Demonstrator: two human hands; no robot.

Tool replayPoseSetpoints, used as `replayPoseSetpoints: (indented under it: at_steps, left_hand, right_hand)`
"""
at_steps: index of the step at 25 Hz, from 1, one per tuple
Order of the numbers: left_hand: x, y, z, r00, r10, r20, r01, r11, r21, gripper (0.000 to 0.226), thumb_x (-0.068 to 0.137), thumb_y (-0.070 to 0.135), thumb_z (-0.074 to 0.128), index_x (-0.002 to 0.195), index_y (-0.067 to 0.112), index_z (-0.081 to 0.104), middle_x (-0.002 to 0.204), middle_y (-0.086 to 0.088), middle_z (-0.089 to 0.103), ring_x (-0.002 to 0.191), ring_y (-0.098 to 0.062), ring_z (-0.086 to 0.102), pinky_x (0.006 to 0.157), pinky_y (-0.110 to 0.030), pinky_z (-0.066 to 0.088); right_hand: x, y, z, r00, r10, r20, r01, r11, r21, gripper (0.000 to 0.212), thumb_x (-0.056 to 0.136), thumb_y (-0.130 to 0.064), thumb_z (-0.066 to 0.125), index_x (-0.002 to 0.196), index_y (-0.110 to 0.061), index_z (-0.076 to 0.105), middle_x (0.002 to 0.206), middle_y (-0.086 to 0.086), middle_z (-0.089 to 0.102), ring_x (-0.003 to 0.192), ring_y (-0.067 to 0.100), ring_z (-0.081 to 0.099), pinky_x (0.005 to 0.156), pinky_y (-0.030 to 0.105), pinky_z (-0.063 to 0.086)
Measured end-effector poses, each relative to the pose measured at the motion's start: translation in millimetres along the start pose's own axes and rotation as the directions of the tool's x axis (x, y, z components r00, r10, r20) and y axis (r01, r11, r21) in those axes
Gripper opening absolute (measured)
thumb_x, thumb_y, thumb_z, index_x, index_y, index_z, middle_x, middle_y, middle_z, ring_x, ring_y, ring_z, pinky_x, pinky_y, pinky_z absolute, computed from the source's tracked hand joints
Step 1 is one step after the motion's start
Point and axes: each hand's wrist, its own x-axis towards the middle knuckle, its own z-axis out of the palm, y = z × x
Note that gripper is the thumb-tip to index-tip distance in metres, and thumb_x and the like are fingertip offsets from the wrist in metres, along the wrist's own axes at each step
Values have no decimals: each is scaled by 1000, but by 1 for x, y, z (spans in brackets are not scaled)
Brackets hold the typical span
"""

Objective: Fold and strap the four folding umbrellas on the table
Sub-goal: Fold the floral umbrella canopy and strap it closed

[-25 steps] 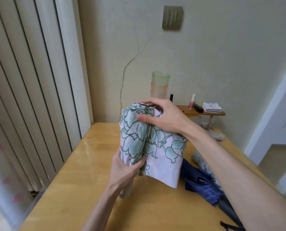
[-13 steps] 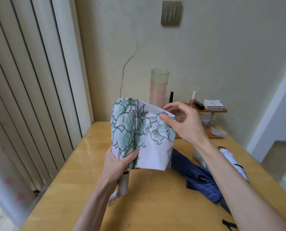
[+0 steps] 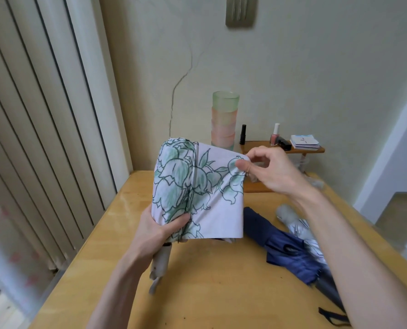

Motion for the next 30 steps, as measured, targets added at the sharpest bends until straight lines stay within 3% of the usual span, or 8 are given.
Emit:
replayPoseSetpoints:
  at_steps: [3,6,10,16,22,25,27,30]
  left_hand:
    - [0,0,-4,1000,2,-16,-2,1000,15,59,66,19,95,119,11,68,109,-8,80,94,-30,78,70,-40,63]
    - [-1,2,-10,1000,-16,-13,17,998,53,65,57,29,93,115,12,69,103,-5,81,88,-24,78,65,-32,59]
    - [-1,6,-12,1000,-22,-1,22,996,83,52,60,26,87,106,12,69,94,-6,80,74,-18,75,58,-27,56]
    - [-5,7,-14,999,-46,-25,47,997,60,71,49,42,86,110,11,69,95,-9,80,75,-23,76,57,-29,57]
    - [-6,11,-15,997,-74,20,74,997,29,62,55,26,89,109,6,67,96,-12,80,74,-29,76,54,-36,60]
    - [-4,8,-5,995,-69,-68,66,997,-46,55,64,26,89,112,11,69,99,-10,80,79,-26,76,61,-37,63]
    - [0,7,1,988,-85,-126,61,981,-185,39,82,8,85,117,10,67,106,-12,79,86,-32,77,71,-51,66]
    - [3,6,8,980,-110,-165,67,967,-247,32,93,1,73,123,10,66,109,-10,79,87,-28,78,76,-56,65]
  right_hand:
    - [-5,3,7,992,54,117,-59,998,35,32,94,-45,73,97,-12,74,97,1,80,93,38,70,84,58,55]
    - [-6,-2,-3,956,86,280,-62,994,-94,31,88,-46,78,102,-18,80,103,-2,80,105,29,73,99,54,57]
    - [-1,-11,-10,971,24,240,0,995,-99,47,81,-41,87,79,0,65,65,-7,67,58,14,56,56,25,44]
    - [-5,1,2,933,101,346,-95,995,-35,39,81,-59,79,104,-28,84,112,-10,70,114,21,66,105,51,54]
    - [7,-8,-3,981,37,192,7,974,-225,65,73,-64,81,75,0,68,70,4,56,56,12,49,55,19,39]
    - [0,-8,11,999,17,47,-11,993,-117,62,76,-62,80,122,-23,66,114,-1,64,91,10,68,79,25,54]
    - [-14,-2,20,980,76,184,-66,996,-63,101,74,-48,92,155,-48,31,140,-4,47,107,17,69,89,32,58]
    - [-32,13,35,956,16,291,-3,999,-42,119,79,-10,92,158,-60,17,145,-9,42,96,36,68,78,43,58]
